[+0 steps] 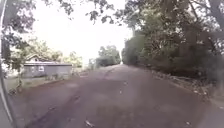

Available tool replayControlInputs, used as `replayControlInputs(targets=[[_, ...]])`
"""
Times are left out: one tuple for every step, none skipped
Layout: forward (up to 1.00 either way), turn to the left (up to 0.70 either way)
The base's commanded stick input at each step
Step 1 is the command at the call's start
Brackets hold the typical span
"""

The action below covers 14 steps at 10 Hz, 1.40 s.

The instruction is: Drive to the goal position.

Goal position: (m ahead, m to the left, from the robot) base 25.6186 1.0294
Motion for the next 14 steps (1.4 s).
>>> replayControlInputs(targets=[[0.70, 0.00], [0.70, 0.00], [0.70, 0.00], [0.70, 0.00], [0.70, 0.00], [0.70, 0.00], [0.70, 0.00], [0.70, 0.00], [0.70, 0.00], [0.70, 0.00], [0.70, 0.00], [0.70, 0.00], [0.70, 0.00], [0.70, 0.00]])
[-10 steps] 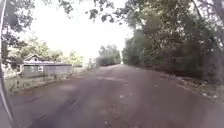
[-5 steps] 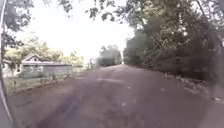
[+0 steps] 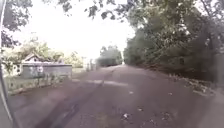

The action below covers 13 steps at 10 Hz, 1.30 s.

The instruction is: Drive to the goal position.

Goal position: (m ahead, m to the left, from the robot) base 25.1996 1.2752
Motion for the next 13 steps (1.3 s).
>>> replayControlInputs(targets=[[0.70, 0.00], [0.70, 0.00], [0.70, 0.00], [0.70, 0.00], [0.70, 0.00], [0.70, 0.00], [0.70, 0.00], [0.70, 0.00], [0.70, 0.00], [0.70, 0.00], [0.70, 0.00], [0.70, 0.00], [0.70, 0.00]])
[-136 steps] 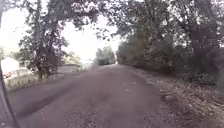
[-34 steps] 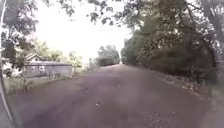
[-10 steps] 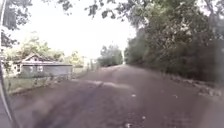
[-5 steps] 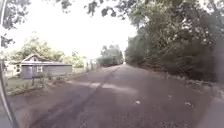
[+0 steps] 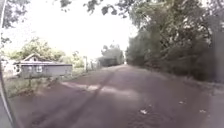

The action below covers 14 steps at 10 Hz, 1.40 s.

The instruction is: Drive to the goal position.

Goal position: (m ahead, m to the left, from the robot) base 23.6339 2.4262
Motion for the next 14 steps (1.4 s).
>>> replayControlInputs(targets=[[0.70, -0.03], [0.70, -0.18], [0.70, -0.31], [0.70, -0.31], [0.70, -0.21], [0.70, 0.00], [0.70, 0.00], [0.70, 0.00], [0.70, 0.00], [0.70, 0.00], [0.70, 0.00], [0.70, 0.00], [0.70, 0.00], [0.70, 0.00]])
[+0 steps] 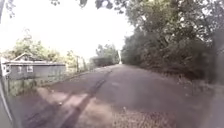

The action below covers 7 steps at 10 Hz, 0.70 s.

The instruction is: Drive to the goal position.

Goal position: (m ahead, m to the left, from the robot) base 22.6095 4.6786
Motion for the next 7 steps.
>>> replayControlInputs(targets=[[0.70, 0.00], [0.70, 0.00], [0.70, 0.00], [0.70, 0.00], [0.70, 0.00], [0.70, 0.00], [0.70, 0.00]])
